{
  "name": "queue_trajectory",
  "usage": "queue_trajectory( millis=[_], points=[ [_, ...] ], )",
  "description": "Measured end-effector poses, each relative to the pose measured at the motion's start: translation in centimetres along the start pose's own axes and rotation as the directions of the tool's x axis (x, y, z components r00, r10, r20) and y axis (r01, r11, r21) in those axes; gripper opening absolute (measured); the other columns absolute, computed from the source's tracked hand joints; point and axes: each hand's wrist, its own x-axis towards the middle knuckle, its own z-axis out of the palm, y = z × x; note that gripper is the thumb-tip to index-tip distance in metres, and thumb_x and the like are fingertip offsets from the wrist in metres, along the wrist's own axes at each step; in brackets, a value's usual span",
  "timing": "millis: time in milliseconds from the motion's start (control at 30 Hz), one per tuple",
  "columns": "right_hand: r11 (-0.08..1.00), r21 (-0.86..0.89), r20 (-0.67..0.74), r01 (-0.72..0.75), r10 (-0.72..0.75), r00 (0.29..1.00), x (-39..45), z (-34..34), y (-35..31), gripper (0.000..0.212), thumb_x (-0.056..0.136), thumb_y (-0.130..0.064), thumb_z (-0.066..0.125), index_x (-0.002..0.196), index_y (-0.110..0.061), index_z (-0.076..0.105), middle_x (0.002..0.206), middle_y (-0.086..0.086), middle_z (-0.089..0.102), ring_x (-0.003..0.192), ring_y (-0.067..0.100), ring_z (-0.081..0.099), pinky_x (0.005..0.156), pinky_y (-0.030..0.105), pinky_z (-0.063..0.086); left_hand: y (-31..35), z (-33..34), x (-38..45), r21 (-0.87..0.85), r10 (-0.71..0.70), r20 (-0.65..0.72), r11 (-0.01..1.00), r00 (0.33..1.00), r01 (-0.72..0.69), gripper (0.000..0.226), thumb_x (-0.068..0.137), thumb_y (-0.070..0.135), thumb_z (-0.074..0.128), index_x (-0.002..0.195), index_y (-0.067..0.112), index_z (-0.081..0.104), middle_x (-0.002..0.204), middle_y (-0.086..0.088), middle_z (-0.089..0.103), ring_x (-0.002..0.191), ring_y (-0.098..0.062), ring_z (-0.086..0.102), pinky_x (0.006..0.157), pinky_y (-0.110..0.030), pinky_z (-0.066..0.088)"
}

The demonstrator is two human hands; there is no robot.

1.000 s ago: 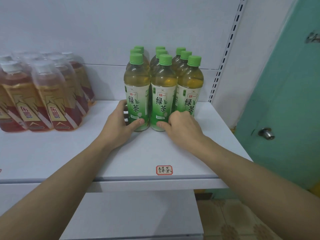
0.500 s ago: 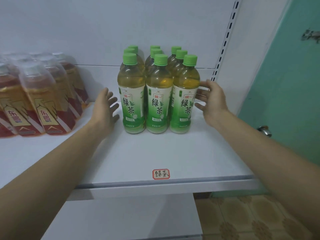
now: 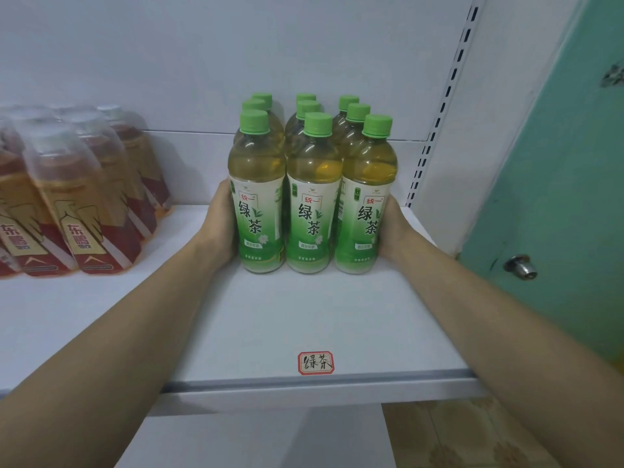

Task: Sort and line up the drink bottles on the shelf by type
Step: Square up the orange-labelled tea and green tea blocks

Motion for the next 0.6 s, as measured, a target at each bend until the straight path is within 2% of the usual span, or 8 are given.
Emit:
queue_trajectory(
  millis=[133,267,400,500,567,600],
  points=[
    [1.0,0.011,0.021,-0.009,0.009,1.0,0.17,-0.01,0.13,0.065,0.104,-0.033,0.029,0.063,-0.019,0.077,0.076,0.006,0.074,0.072,0.022,0.071,0.078,0.034,0.055,0.09,-0.08,0.09,0.0,0.016,0.003,1.0,1.0,-0.016,0.05,0.102,0.044,0.032,0.095,0.019,0.075,0.106,-0.01,0.076,0.098,-0.027,0.072,0.089,-0.041,0.058],
    [1.0,0.009,0.034,-0.015,0.015,0.999,0.16,-0.01,0.16,0.068,0.104,-0.03,0.027,0.06,-0.019,0.077,0.073,0.006,0.074,0.068,0.021,0.072,0.07,0.03,0.058,-0.23,-0.07,0.23,0.006,0.018,-0.035,1.0,0.999,-0.017,0.055,0.102,0.044,0.03,0.086,0.022,0.077,0.102,-0.009,0.077,0.095,-0.027,0.073,0.09,-0.041,0.057],
    [1.0,0.017,0.005,-0.006,0.006,1.0,0.27,0.04,0.19,0.065,0.104,-0.031,0.027,0.065,-0.018,0.077,0.078,0.007,0.075,0.072,0.023,0.072,0.076,0.033,0.057,-0.21,-0.11,0.21,0.026,0.016,-0.056,1.0,0.998,-0.015,0.053,0.102,0.047,0.03,0.096,0.019,0.075,0.114,-0.015,0.073,0.111,-0.037,0.067,0.102,-0.051,0.052],
    [0.999,0.044,-0.021,0.028,-0.027,0.999,0.04,0.11,0.36,0.062,0.104,-0.032,0.029,0.069,-0.018,0.077,0.08,0.008,0.074,0.074,0.024,0.072,0.075,0.034,0.057,-0.13,0.16,-0.04,0.025,0.017,-0.06,1.0,0.998,-0.016,0.054,0.103,0.045,0.029,0.093,0.021,0.076,0.108,-0.01,0.076,0.101,-0.029,0.072,0.091,-0.042,0.057],
    [0.993,0.091,-0.042,0.081,-0.077,0.996,-0.17,0.15,0.25,0.054,0.103,-0.035,0.03,0.084,-0.015,0.077,0.091,0.011,0.075,0.085,0.028,0.072,0.084,0.039,0.057,-0.21,0.05,-0.31,0.0,0.019,-0.061,1.0,0.998,-0.019,0.057,0.105,0.044,0.025,0.101,0.021,0.077,0.108,-0.008,0.077,0.101,-0.025,0.073,0.089,-0.038,0.056],
    [0.987,0.113,-0.059,0.113,-0.107,0.993,-0.27,0.03,0.17,0.051,0.104,-0.037,0.03,0.098,-0.013,0.075,0.1,0.013,0.074,0.096,0.031,0.07,0.092,0.044,0.054,-0.25,-0.21,-0.34,-0.006,0.023,-0.068,1.0,0.997,-0.024,0.058,0.106,0.045,0.023,0.113,0.018,0.074,0.113,-0.009,0.076,0.106,-0.025,0.072,0.094,-0.04,0.054]
  ],
)
